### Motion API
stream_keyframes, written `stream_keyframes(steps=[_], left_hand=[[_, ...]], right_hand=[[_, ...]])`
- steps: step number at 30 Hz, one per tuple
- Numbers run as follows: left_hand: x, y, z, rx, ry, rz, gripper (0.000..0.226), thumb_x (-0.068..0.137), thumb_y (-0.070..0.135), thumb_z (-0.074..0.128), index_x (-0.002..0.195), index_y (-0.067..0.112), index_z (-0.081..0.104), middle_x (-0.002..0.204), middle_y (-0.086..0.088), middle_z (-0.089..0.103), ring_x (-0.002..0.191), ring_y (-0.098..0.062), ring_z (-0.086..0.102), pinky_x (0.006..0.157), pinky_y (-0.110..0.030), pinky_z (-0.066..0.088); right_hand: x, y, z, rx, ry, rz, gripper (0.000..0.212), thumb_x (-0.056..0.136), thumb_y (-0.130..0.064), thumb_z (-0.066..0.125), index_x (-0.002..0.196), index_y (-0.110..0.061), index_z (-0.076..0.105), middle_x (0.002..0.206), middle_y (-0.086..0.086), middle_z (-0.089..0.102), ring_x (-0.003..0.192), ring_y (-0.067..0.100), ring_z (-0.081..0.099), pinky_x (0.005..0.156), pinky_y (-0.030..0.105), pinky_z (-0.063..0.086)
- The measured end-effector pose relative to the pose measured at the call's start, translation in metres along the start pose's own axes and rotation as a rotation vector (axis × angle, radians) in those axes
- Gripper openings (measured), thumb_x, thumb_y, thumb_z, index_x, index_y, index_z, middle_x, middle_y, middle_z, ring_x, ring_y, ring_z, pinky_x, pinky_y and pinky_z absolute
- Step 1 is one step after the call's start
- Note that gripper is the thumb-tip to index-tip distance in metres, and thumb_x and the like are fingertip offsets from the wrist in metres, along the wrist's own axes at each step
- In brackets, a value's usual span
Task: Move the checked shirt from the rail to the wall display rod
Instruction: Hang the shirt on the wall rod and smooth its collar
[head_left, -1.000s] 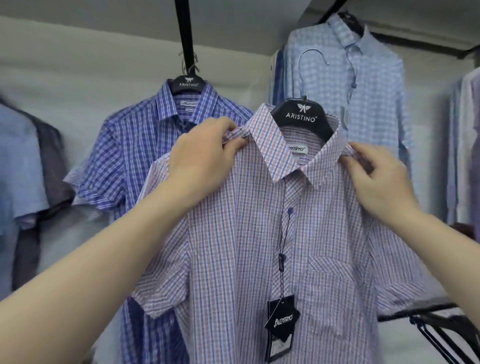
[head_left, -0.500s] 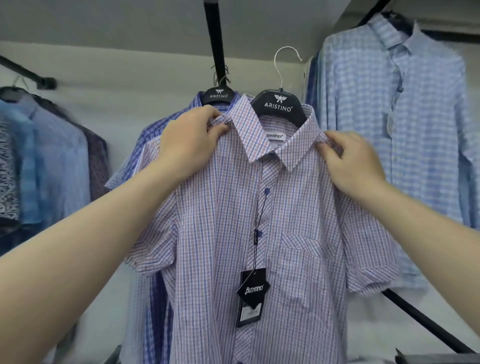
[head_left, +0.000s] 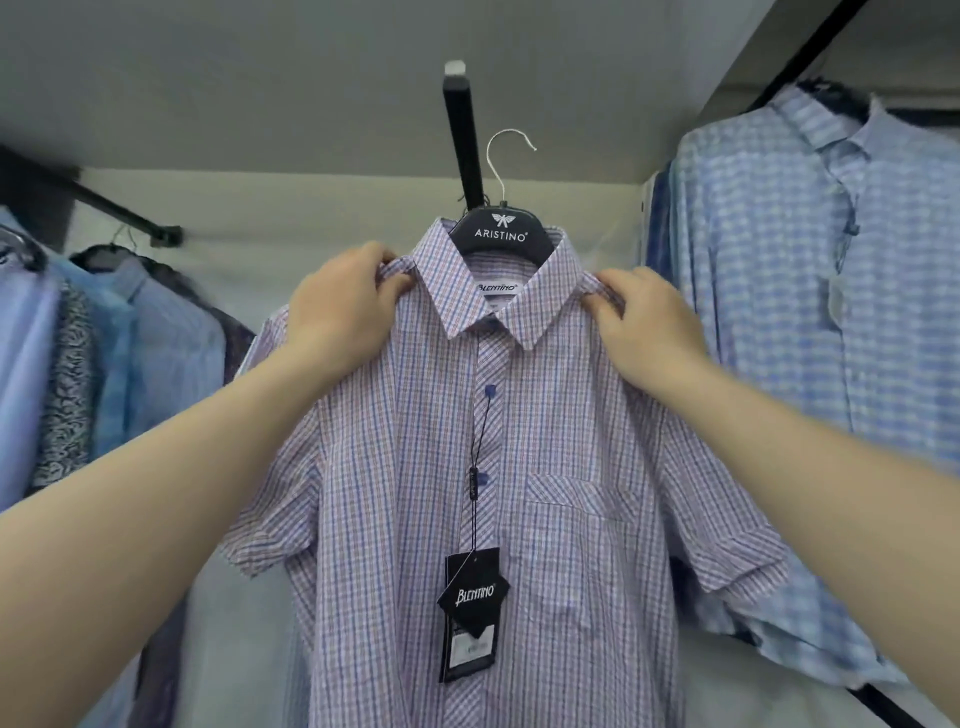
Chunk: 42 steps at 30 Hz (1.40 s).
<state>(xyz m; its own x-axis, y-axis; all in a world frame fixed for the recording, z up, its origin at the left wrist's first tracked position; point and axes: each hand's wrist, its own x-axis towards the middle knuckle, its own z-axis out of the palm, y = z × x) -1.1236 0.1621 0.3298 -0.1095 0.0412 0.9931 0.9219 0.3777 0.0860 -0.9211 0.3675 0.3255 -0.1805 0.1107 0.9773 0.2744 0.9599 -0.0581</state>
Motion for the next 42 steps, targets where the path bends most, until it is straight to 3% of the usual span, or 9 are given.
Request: stream_keyframes(steps=[4,11,17,23,27,35,42], left_hand=[[0.0,-0.03,0.0,0.027,0.075,0.049,0.026,0.101,0.033,0.053,0.113,0.011,0.061,0.108,-0.012,0.069,0.095,-0.035,0.061,0.076,-0.045,0.045],[0.025,-0.087,-0.002,0.073,0.121,0.043,0.028,0.101,0.034,0.052,0.112,0.01,0.061,0.108,-0.015,0.068,0.095,-0.038,0.061,0.077,-0.047,0.045],[0.068,-0.114,0.002,0.082,0.091,0.014,0.031,0.1,0.04,0.05,0.115,0.015,0.061,0.112,-0.013,0.068,0.102,-0.037,0.06,0.075,-0.045,0.044],[0.102,-0.105,0.015,0.039,0.057,0.031,0.03,0.1,0.042,0.049,0.111,0.018,0.063,0.112,-0.011,0.07,0.103,-0.036,0.06,0.069,-0.038,0.037],[0.107,-0.095,0.025,0.003,0.063,0.043,0.028,0.1,0.042,0.049,0.107,0.018,0.063,0.108,-0.009,0.07,0.1,-0.035,0.061,0.068,-0.038,0.039],[0.094,-0.077,0.038,-0.054,0.073,0.054,0.026,0.099,0.041,0.051,0.108,0.021,0.065,0.108,-0.007,0.07,0.1,-0.034,0.061,0.068,-0.037,0.037],[0.078,-0.067,0.038,-0.051,0.099,0.066,0.026,0.099,0.04,0.052,0.109,0.019,0.063,0.109,-0.008,0.07,0.099,-0.034,0.06,0.068,-0.036,0.033]], right_hand=[[0.004,-0.02,0.021,0.055,-0.002,-0.033,0.025,0.103,-0.028,0.049,0.113,-0.015,0.068,0.104,0.011,0.063,0.101,0.034,0.058,0.085,0.048,0.048],[0.039,-0.059,0.057,0.024,-0.031,-0.078,0.031,0.106,-0.034,0.044,0.124,-0.021,0.066,0.111,0.009,0.064,0.104,0.031,0.057,0.087,0.045,0.048],[0.079,-0.078,0.074,-0.03,-0.038,-0.041,0.028,0.104,-0.033,0.044,0.113,-0.022,0.068,0.106,0.005,0.061,0.105,0.03,0.056,0.09,0.047,0.047],[0.102,-0.073,0.07,-0.068,-0.014,0.046,0.032,0.105,-0.035,0.043,0.116,-0.019,0.068,0.119,0.008,0.065,0.109,0.033,0.058,0.095,0.054,0.048],[0.106,-0.063,0.062,-0.067,0.011,0.064,0.031,0.105,-0.034,0.044,0.113,-0.019,0.07,0.118,0.007,0.068,0.107,0.032,0.06,0.092,0.051,0.05],[0.093,-0.041,0.053,-0.111,0.035,0.045,0.028,0.104,-0.036,0.045,0.089,-0.019,0.061,0.098,0.004,0.057,0.093,0.031,0.055,0.081,0.046,0.049],[0.079,-0.031,0.051,-0.1,0.035,0.03,0.027,0.104,-0.035,0.046,0.108,-0.018,0.067,0.103,0.003,0.057,0.096,0.03,0.056,0.082,0.043,0.047]])
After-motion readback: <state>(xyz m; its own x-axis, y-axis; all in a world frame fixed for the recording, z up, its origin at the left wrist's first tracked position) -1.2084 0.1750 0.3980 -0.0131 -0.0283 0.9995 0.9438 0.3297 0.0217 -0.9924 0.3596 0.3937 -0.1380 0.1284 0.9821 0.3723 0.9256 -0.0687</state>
